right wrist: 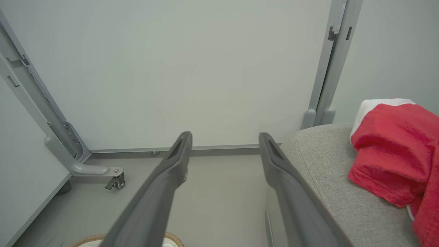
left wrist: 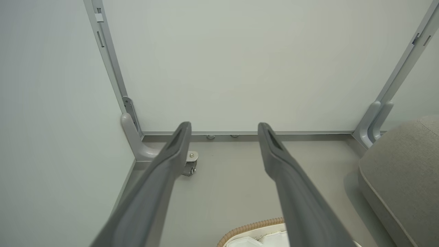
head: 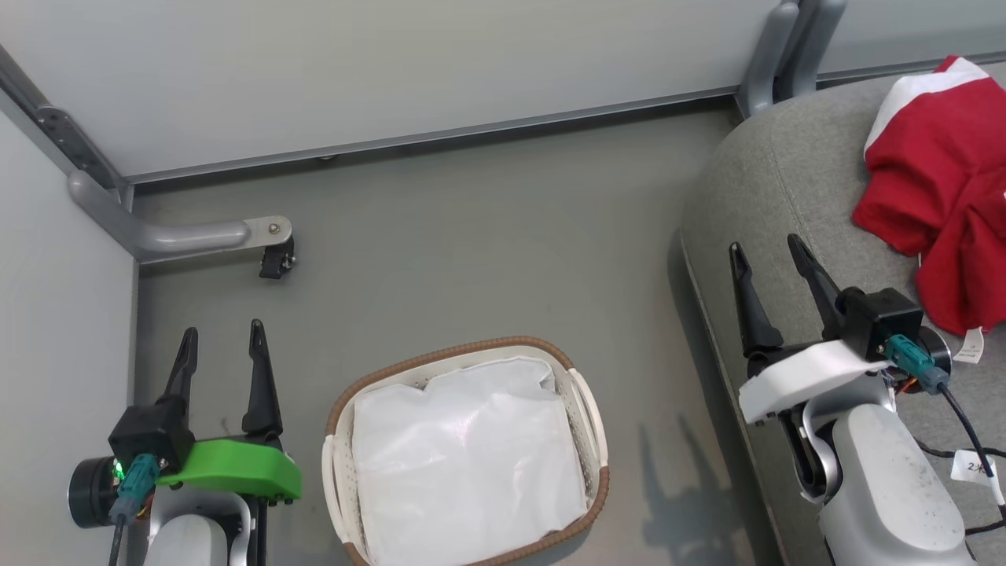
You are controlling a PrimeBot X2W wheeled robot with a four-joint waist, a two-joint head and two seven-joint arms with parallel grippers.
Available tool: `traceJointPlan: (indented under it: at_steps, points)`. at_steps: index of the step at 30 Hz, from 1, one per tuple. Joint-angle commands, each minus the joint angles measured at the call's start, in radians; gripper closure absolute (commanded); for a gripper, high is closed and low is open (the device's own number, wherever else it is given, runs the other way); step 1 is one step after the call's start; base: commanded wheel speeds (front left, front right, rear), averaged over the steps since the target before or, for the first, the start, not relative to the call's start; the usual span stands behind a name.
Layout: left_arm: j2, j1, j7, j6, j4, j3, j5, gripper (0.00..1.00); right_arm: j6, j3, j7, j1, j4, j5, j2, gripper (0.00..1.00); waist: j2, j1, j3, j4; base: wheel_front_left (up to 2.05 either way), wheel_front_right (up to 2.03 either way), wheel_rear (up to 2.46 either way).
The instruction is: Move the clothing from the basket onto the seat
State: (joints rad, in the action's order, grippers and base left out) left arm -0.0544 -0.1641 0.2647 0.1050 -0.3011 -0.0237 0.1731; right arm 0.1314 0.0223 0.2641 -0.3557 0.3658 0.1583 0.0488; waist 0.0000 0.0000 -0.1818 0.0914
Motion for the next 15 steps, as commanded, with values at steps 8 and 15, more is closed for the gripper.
traceJointPlan:
  at_steps: [8,15]
  points:
    - [0.003,0.076,-0.001,0.009,-0.020,-0.033,0.005,0.00,-0.001,0.001,0.000,0.080,0.022,0.023,0.004,0.00,0.0000,0.0000,0.059,-0.029,0.00,0.00,0.00]
    - [0.003,0.130,-0.001,0.016,-0.032,-0.025,0.058,0.00,-0.001,0.011,0.000,0.129,0.029,0.033,0.005,0.00,0.0000,0.0000,0.101,-0.025,0.00,0.00,0.00]
